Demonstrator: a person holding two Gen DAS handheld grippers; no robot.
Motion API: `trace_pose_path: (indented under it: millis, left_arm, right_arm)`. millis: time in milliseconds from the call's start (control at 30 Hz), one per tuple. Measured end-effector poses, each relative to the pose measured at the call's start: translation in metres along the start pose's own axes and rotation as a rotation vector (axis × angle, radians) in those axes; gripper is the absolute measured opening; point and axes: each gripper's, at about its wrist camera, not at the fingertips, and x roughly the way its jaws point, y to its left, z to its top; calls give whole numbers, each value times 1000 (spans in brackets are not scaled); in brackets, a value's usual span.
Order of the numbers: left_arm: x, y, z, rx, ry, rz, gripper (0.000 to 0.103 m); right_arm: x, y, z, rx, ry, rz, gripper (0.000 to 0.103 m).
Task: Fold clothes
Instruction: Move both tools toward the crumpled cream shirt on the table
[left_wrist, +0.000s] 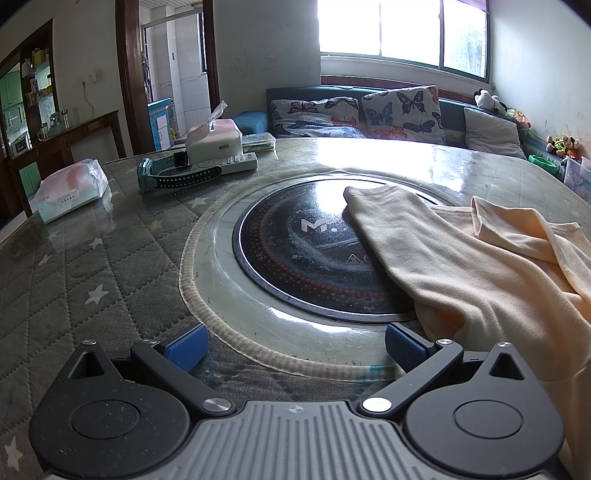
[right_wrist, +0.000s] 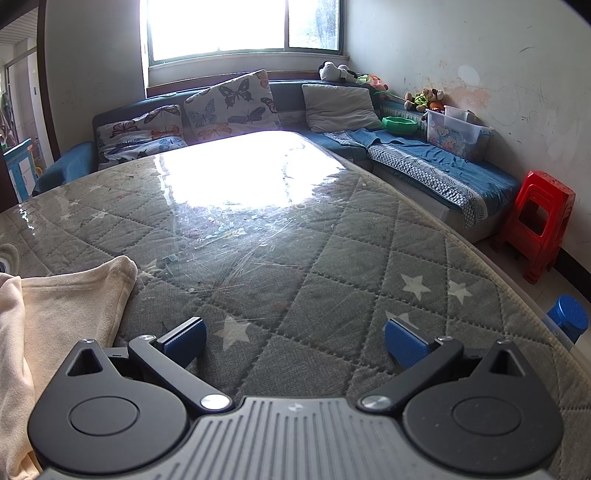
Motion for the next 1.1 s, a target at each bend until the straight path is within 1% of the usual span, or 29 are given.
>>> trace_pose_path:
  millis: [267,467,600,767,800,933,1100]
  left_arm:
    - [1,0,1,2,3,1,103]
    - [-10,-8,3,7,25,-10,103]
    - [-17,-13,5,11,40,-18,103]
    - [-31,-23,6,6,49,-39,103]
    - [-33,-26,7,4,50,-42,103]
    - [-41,-36,7,-4,75,-72,103]
    - [-51,-50,4,31,86,-84,103]
  right_arm:
    - [0,-4,1,11,3,8,103]
    - [-3,-2,-1,-1,1,15,103]
    - [-15,1,-4,-38,5,70,99]
    - [-43,4,-11,-63,-13,140,97]
    - [-50,5,-13,-75,-15,163,96]
    - [-70,12,-17,-129,-18,204,96]
    - [-100,26,-26,-188,-39,269,95]
